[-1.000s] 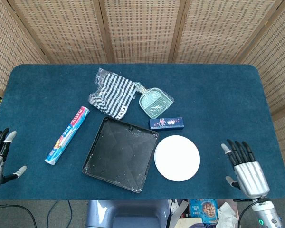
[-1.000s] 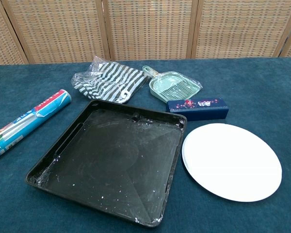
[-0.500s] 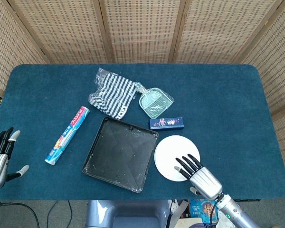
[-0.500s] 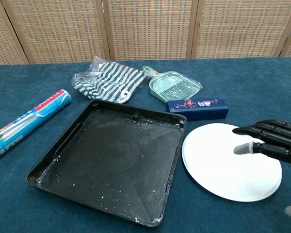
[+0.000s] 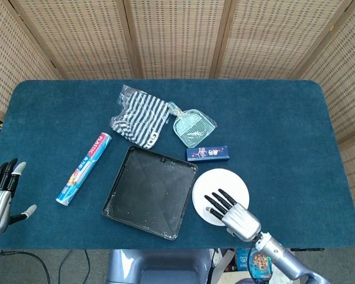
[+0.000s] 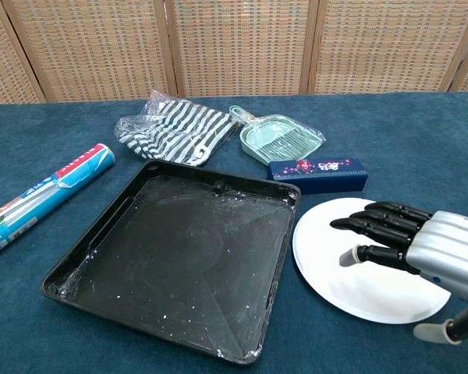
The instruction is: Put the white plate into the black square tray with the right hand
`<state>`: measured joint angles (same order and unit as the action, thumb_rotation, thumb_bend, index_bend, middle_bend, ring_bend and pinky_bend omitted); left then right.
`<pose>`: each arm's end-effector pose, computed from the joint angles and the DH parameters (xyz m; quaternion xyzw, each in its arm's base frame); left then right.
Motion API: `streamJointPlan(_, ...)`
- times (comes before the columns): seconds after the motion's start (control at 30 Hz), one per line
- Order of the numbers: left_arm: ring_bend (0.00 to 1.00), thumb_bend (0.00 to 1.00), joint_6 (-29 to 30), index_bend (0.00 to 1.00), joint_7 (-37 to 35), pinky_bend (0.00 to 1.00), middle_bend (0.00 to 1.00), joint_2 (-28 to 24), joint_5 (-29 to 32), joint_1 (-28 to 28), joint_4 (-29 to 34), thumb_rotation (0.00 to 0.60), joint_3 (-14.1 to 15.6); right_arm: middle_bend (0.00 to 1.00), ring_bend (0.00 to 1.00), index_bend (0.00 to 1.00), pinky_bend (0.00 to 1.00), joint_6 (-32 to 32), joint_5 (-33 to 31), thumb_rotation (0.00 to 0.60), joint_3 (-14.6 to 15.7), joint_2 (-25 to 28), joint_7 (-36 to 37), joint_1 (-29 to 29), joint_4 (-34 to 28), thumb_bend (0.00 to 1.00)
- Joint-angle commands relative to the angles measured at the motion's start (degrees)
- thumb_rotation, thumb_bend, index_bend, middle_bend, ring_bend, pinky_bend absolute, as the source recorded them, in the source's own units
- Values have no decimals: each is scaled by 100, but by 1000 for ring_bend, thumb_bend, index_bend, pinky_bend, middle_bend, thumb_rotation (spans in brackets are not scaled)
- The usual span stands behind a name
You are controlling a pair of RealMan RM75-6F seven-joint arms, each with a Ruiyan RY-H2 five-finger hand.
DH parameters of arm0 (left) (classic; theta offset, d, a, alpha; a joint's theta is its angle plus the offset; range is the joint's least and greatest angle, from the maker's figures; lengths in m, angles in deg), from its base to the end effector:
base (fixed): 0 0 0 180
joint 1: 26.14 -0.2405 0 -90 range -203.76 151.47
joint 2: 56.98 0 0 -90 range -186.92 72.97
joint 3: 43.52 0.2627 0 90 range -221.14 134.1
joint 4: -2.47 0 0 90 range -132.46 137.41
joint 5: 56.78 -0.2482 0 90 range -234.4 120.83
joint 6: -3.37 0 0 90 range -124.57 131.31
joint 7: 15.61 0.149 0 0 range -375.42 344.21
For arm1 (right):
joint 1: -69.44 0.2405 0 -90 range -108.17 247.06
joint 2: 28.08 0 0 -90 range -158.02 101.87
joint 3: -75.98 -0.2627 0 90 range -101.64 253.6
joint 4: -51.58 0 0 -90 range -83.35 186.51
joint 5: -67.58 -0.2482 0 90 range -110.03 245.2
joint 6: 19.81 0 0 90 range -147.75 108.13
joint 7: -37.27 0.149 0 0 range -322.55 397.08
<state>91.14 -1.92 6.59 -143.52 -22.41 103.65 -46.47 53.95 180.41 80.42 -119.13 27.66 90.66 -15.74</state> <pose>-0.2955 0.1810 0.1218 -0.6054 -0.3489 -0.3713 0.6114 -0.2567 -0.2167 -0.0636 0.8389 -0.1688 0.3882 0.3420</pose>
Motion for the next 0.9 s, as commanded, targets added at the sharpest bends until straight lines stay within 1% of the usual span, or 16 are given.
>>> streamJointPlan(0.03, 0, 0, -6, 0, 17, 0, 0, 8, 11, 4, 1, 600, -1, 0, 0, 205, 0, -44, -58, 600, 34, -73, -12, 45, 112, 0)
streamJointPlan(0.2, 0, 0, -11, 0, 33, 0, 0, 18, 38, 8, -2, 600, -7, 0, 0, 213, 0, -38, -102, 600, 50, -156, -39, 97, 263, 23)
streamJointPlan(0.3, 0, 0, -25, 0, 49, 0, 0, 29, 63, 15, -7, 600, -12, 0, 0, 223, 0, -67, -178, 600, 26, -213, -26, 144, 326, 74)
streamJointPlan(0.47, 0, 0, -48, 0, 66, 0, 0, 44, 104, 25, -11, 600, -17, 0, 0, 248, 11, 19, -309, 600, -39, -326, -9, 184, 446, 269)
streamJointPlan(0.53, 0, 0, -55, 0, 72, 0, 0, 48, 118, 29, -15, 600, -20, 0, 0, 249, 12, 87, -368, 600, -78, -355, 26, 187, 473, 301)
streamJointPlan(0.8, 0, 0, -75, 0, 110, 0, 0, 67, 135, 45, -14, 600, -16, 0, 0, 250, 25, 168, -576, 600, -208, -383, -47, 254, 567, 306)
streamJointPlan(0.9, 0, 0, -76, 0, 116, 0, 0, 71, 138, 45, -13, 600, -13, 0, 0, 282, 30, 203, -638, 600, -277, -436, -182, 270, 684, 318)
